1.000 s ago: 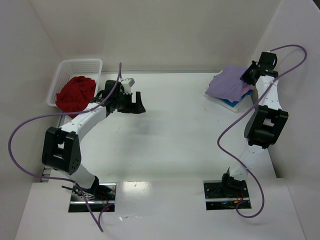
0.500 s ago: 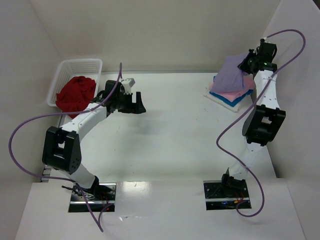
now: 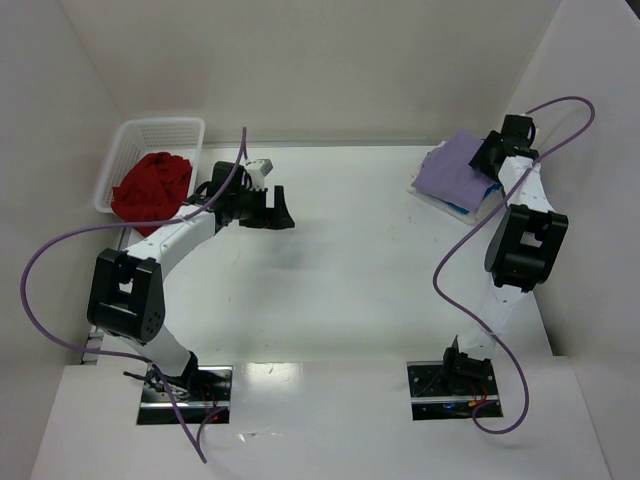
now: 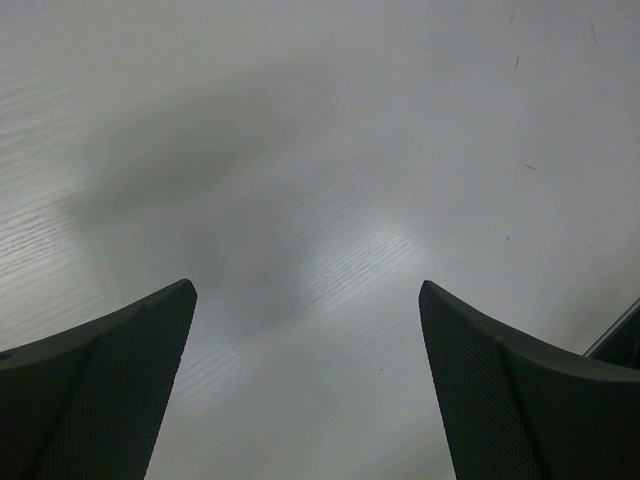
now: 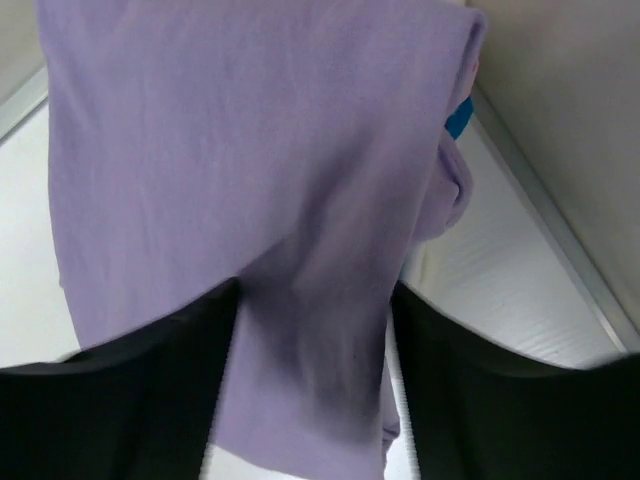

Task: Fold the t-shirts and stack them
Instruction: Put the neatly folded tshirt into the corner of the board with the right arm

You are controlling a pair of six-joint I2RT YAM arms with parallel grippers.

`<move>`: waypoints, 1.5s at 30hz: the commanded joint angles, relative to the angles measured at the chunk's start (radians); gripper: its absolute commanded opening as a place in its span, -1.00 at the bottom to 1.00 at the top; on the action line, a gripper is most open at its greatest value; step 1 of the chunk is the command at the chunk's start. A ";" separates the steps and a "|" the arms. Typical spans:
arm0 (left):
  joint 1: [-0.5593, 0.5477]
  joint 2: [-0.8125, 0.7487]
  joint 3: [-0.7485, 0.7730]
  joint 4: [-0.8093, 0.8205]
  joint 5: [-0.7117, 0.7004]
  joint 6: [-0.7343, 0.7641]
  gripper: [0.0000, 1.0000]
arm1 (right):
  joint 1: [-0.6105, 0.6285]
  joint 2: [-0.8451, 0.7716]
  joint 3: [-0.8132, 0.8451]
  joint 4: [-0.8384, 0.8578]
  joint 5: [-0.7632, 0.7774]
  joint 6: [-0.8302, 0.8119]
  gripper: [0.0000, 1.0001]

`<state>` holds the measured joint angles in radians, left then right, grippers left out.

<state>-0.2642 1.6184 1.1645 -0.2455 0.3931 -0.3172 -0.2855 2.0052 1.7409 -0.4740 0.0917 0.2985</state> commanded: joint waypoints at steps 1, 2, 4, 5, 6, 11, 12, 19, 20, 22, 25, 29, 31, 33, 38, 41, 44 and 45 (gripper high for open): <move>0.006 0.001 0.032 0.035 0.079 0.009 1.00 | 0.002 -0.055 -0.030 0.077 0.059 -0.002 0.44; -0.007 0.001 0.043 0.035 0.088 0.009 1.00 | 0.002 -0.081 -0.041 0.077 0.059 0.007 0.55; -0.021 0.011 0.084 0.046 0.102 0.009 1.00 | 0.002 -0.103 -0.041 0.089 0.068 0.007 0.80; -0.036 0.020 0.102 0.057 0.116 0.009 1.00 | 0.002 -0.115 -0.041 0.089 0.068 0.016 0.85; -0.047 0.020 0.121 0.067 0.128 -0.002 0.97 | 0.002 -0.115 -0.041 0.089 0.068 0.016 0.89; -0.090 0.101 0.260 0.167 0.148 -0.046 0.94 | 0.002 -0.105 -0.067 0.113 0.068 0.051 0.96; -0.099 0.119 0.286 0.181 0.148 -0.046 0.94 | 0.002 -0.096 -0.076 0.124 0.068 0.051 0.96; -0.170 0.294 0.419 0.238 0.119 -0.037 0.91 | -0.027 -0.056 -0.119 0.193 0.077 0.060 0.44; -0.185 0.308 0.429 0.253 0.119 -0.037 0.91 | -0.027 -0.045 -0.119 0.207 0.077 0.060 0.41; -0.199 0.349 0.440 0.302 0.119 -0.026 0.91 | -0.037 -0.045 -0.119 0.219 0.086 0.060 0.18; -0.208 0.402 0.461 0.342 0.147 -0.026 0.89 | -0.037 -0.045 -0.119 0.248 0.135 0.060 -0.06; -0.241 0.425 0.498 0.321 0.127 0.069 0.89 | -0.037 -0.066 -0.129 0.302 0.233 0.027 -0.48; -0.250 0.434 0.520 0.296 0.127 0.078 0.89 | -0.037 -0.066 -0.129 0.313 0.233 0.018 -0.48; -0.250 0.434 0.520 0.287 0.127 0.078 0.89 | -0.037 -0.039 -0.118 0.313 0.212 0.008 -0.54; -0.250 0.434 0.529 0.258 0.127 0.087 0.89 | -0.037 0.053 -0.055 0.228 0.204 -0.012 -0.28; -0.250 0.434 0.529 0.249 0.127 0.096 0.89 | -0.037 0.079 -0.070 0.213 0.218 0.002 -0.28; -0.250 0.425 0.529 0.249 0.127 0.096 0.89 | -0.037 0.079 -0.070 0.192 0.261 0.013 -0.31; -0.250 0.425 0.529 0.249 0.127 0.096 0.91 | -0.037 0.066 -0.070 0.175 0.273 0.013 -0.31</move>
<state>-0.5140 2.0655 1.6627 -0.0181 0.5095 -0.2600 -0.3149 2.0838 1.6485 -0.2562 0.2981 0.3016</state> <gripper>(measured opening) 0.952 0.347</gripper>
